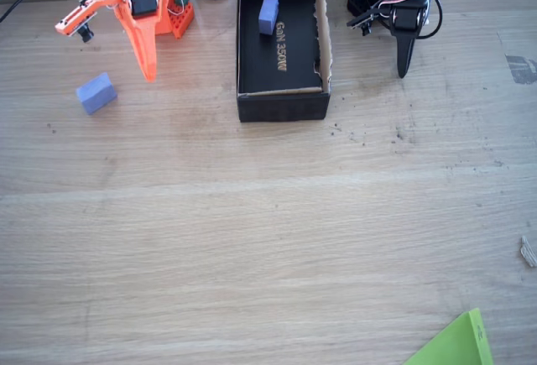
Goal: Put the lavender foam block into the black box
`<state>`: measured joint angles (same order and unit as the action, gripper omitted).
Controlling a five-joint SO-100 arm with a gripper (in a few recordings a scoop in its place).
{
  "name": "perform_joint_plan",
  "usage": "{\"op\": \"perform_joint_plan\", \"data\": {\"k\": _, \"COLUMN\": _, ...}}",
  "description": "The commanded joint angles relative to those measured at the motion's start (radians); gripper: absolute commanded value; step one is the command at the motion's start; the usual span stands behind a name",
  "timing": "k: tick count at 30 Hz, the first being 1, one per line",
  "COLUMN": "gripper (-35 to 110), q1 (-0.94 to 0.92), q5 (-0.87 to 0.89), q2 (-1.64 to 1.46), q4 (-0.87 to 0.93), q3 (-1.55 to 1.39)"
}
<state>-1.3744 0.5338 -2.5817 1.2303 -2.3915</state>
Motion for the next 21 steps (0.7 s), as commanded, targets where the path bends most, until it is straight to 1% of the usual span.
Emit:
{"op": "perform_joint_plan", "data": {"k": 1, "gripper": 0, "q1": -0.057, "q5": -0.035, "q2": -0.032, "q4": 0.011, "q3": 0.037}}
{"op": "perform_joint_plan", "data": {"k": 9, "gripper": 0, "q1": -0.219, "q5": -0.098, "q2": -0.028, "q4": 0.008, "q3": 0.034}}
{"op": "perform_joint_plan", "data": {"k": 14, "gripper": 0, "q1": -0.334, "q5": -0.167, "q2": -0.021, "q4": -0.020, "q3": 0.031}}
{"op": "perform_joint_plan", "data": {"k": 21, "gripper": 0, "q1": -0.420, "q5": -0.193, "q2": -0.037, "q4": -0.020, "q3": 0.029}}
